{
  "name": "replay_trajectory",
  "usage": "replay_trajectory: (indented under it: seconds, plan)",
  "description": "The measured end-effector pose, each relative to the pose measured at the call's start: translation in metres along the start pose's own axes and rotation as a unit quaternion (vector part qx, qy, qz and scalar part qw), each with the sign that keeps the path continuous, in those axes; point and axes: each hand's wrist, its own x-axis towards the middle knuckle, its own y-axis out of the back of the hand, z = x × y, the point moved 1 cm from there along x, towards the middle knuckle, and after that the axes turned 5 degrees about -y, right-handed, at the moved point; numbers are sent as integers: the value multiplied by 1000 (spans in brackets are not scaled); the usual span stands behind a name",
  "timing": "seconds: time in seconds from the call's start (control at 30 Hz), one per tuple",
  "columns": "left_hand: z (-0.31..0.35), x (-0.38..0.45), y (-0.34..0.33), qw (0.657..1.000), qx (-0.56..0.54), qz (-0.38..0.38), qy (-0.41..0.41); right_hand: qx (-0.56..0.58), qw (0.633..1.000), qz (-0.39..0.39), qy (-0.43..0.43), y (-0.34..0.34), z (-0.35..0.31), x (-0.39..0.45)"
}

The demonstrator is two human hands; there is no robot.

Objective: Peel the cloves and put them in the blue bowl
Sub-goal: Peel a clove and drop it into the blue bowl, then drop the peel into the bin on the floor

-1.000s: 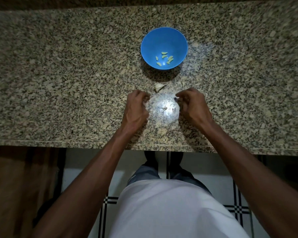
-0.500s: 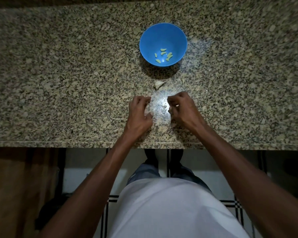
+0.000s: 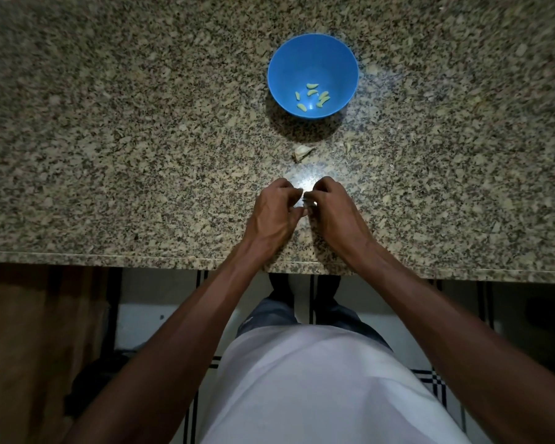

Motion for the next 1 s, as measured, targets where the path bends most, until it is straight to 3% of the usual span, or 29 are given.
replay_trajectory:
  seconds: [0.57,0.7,0.83,1.0]
  plan:
    - [-4,1,-13,999,29,18,-16,21,997,68,-27,-12,5,-5]
    - [-1,-1,-17,999,8,28,-22,91,991,69,-67,-8,3,-2]
    - [1,2,-9,985,-140,58,88,307,925,36,-219,5,6,7]
    - [-12,-6,6,906,-360,111,192,524,811,-29,-259,14,1,19]
